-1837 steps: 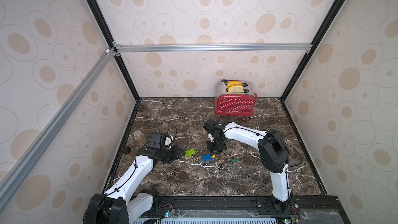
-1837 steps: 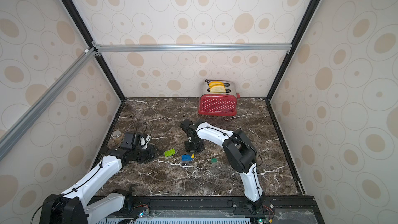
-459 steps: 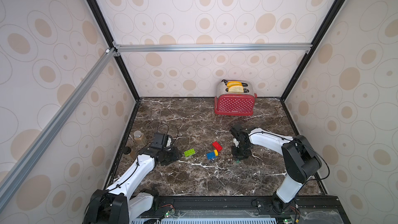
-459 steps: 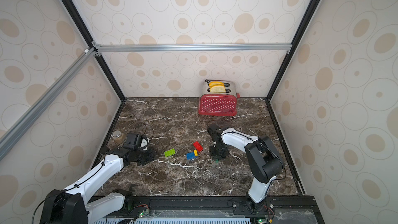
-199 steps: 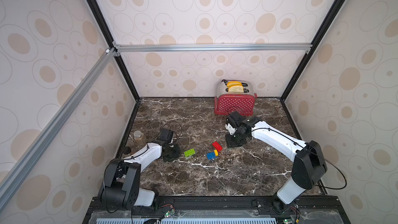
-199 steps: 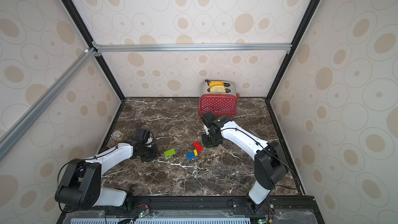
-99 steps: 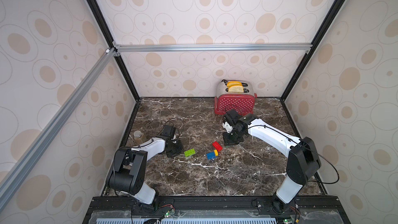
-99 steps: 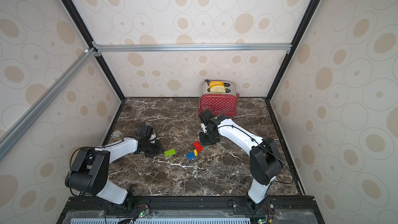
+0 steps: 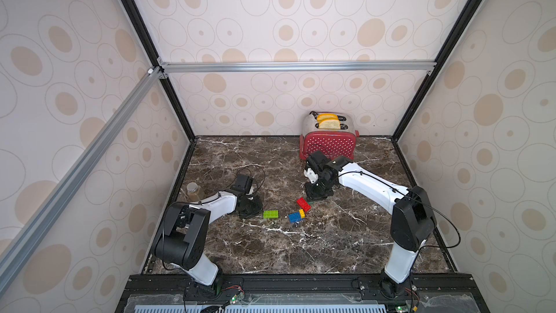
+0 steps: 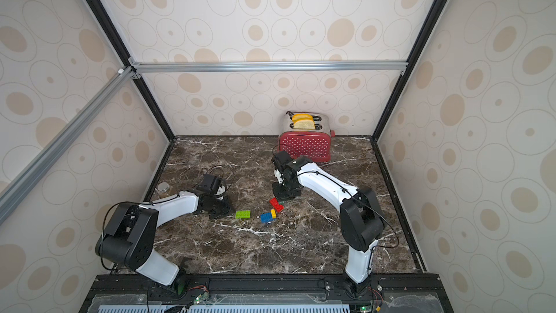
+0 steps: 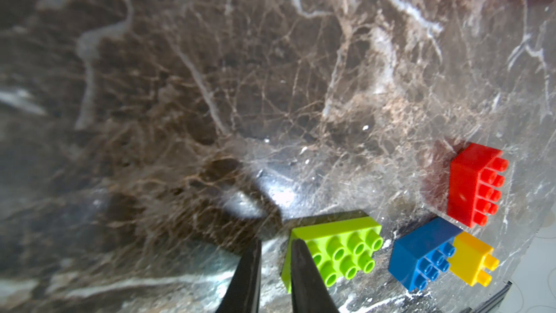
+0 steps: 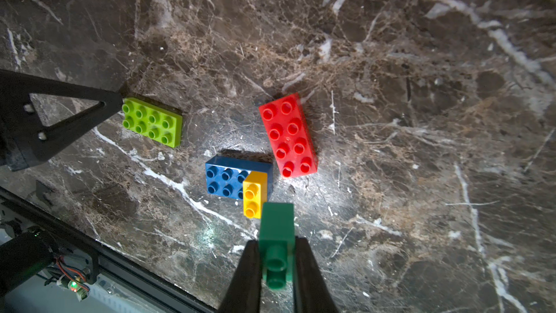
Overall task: Assemble the number 5 with lego
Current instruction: Move the lego brick at the center of the board.
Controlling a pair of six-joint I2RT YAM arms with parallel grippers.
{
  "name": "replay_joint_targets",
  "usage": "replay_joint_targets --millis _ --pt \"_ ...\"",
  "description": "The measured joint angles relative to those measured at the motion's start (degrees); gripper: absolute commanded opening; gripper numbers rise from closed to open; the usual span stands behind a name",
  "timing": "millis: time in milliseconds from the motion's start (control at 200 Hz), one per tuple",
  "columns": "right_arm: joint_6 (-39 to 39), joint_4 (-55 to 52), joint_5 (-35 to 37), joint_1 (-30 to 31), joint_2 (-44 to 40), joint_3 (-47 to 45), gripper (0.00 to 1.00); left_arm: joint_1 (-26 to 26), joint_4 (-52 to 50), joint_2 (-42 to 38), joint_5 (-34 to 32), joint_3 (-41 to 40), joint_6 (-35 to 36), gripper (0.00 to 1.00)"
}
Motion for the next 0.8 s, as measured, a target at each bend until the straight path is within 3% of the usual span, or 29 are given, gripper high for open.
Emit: replay_joint_targets --millis 245,801 --pt "0.0 0.0 -1.5 2.7 3.0 4.2 0.13 0.0 -2.6 -4.1 -1.0 -1.7 0.0 0.22" --pt "0.4 0.0 -2.5 4.4 5.2 5.4 0.13 -0.9 -1.0 -1.5 2.5 -2.2 0.7 0.18"
